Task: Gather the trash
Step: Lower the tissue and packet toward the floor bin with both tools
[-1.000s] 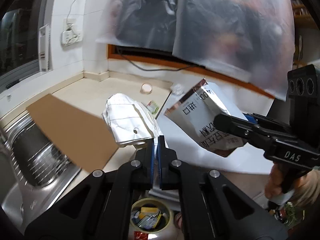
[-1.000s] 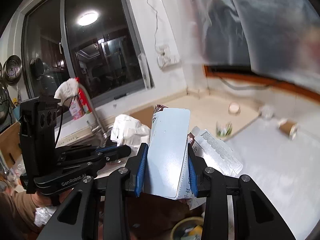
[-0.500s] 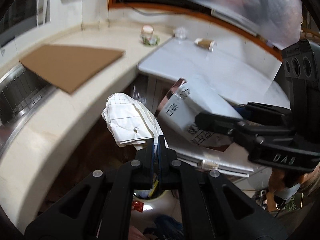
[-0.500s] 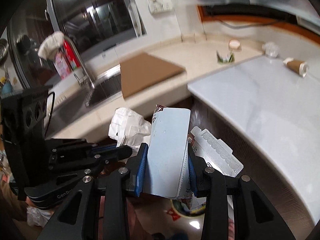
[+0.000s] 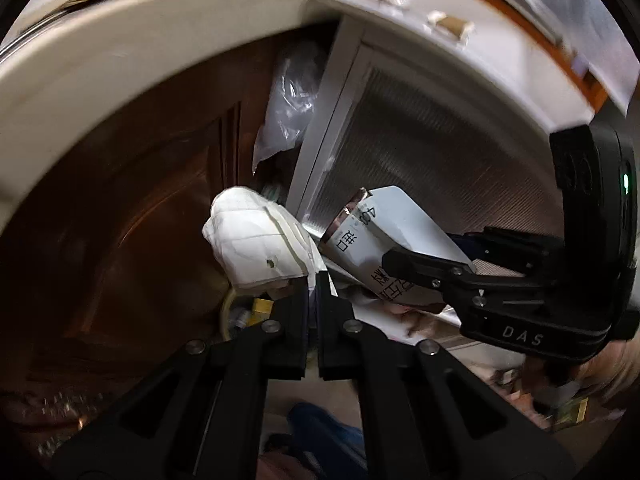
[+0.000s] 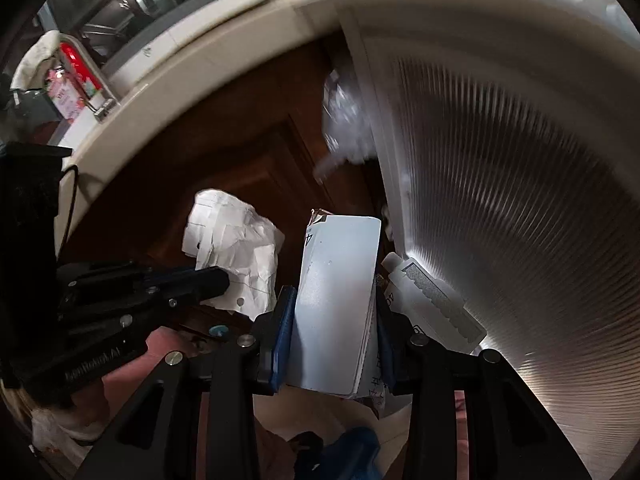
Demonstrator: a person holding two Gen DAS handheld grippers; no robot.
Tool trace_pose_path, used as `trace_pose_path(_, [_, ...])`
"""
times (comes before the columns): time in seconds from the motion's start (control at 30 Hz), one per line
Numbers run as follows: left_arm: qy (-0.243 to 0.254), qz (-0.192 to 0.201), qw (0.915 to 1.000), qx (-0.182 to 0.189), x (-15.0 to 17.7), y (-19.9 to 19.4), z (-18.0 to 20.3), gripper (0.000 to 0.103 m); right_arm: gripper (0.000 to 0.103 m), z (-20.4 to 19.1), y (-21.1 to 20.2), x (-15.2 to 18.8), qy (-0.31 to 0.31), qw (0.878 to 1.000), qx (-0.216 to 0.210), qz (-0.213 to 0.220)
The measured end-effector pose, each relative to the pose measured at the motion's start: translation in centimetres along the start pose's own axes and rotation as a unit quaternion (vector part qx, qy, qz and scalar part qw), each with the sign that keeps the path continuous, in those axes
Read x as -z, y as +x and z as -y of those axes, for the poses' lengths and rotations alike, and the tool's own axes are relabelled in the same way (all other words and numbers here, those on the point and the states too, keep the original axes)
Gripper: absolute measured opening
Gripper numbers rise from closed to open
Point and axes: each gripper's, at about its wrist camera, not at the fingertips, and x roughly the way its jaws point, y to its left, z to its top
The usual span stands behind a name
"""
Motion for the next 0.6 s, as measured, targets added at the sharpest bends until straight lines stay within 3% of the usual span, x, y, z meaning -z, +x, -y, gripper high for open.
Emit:
trace_pose_path(0.13, [0.000,-0.020,0.9998,0.003,0.5,3.2,-0.2,0.001,0.036,1.1,3.2,0.6,0.004,1.000,0.009,-0.017])
trace_pose_path(0.47, [0.058,-0.053,0.9954,-0.054,0.6,9.2,0.2,0.001,0.037,2.9,9.2,0.7,0.018,0.998,0.013,-0.050])
trace_pose_path(0.6, [0.068,-0.059,0.9933,-0.073,0.2,10.7,0.3,0.017,0.042,3.9,10.4,1.1,0.031,0.998,0.015,-0.049])
